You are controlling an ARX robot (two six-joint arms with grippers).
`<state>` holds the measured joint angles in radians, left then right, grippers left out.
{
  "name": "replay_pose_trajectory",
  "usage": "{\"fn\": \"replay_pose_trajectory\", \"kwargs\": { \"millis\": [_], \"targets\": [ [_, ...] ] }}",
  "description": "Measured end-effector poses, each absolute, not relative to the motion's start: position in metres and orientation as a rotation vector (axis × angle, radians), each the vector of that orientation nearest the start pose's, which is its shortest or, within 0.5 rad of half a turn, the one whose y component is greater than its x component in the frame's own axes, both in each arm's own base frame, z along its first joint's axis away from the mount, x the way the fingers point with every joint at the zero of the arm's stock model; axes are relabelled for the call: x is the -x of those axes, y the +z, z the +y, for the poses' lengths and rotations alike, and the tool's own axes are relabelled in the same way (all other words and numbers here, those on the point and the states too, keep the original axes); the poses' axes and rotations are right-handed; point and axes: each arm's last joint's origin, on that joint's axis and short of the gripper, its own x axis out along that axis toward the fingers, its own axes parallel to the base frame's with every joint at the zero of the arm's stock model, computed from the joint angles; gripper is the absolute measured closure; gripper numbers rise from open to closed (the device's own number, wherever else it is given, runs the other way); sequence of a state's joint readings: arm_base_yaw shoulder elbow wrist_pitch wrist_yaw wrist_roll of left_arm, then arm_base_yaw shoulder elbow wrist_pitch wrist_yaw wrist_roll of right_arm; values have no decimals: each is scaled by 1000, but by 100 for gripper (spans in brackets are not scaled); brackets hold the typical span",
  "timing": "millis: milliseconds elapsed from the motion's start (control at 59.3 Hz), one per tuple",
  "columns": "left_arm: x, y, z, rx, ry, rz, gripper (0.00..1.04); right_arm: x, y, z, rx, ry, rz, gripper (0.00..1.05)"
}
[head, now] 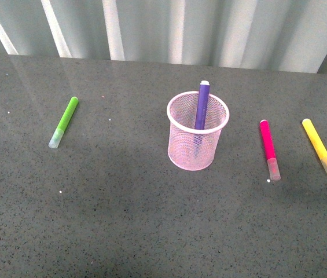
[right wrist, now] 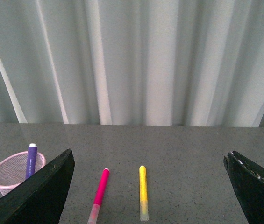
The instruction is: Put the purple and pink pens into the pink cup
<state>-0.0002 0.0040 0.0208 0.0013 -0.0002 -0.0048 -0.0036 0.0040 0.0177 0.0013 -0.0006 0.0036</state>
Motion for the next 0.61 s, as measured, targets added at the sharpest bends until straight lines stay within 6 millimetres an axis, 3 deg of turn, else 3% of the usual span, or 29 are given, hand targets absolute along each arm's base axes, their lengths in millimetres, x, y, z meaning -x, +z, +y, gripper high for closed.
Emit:
{"fn": "replay_pose_trajectory", "kwargs": {
  "millis": [253,303,337,388,489,607],
  "targets": [
    [-97,170,0,5,0,-18,61,-97,169,0,-4,-3,-15,7],
    [-97,170,0,5,0,-18,50,-97,169,0,-4,-4,-14,7],
    [-97,170,0,4,-1,-18,41,-97,169,-1,-42,-71,74,7],
    [-97,170,0,4,0,-18,27,-106,184,-6,-118,-188,169,7],
    [-97,170,0,4,0,-17,7,-132,226,-22,-175,-264,54,7],
    [-97,170,0,4,1,-19,7,-186,262,-39,-205,-340,-14,7]
  ]
}}
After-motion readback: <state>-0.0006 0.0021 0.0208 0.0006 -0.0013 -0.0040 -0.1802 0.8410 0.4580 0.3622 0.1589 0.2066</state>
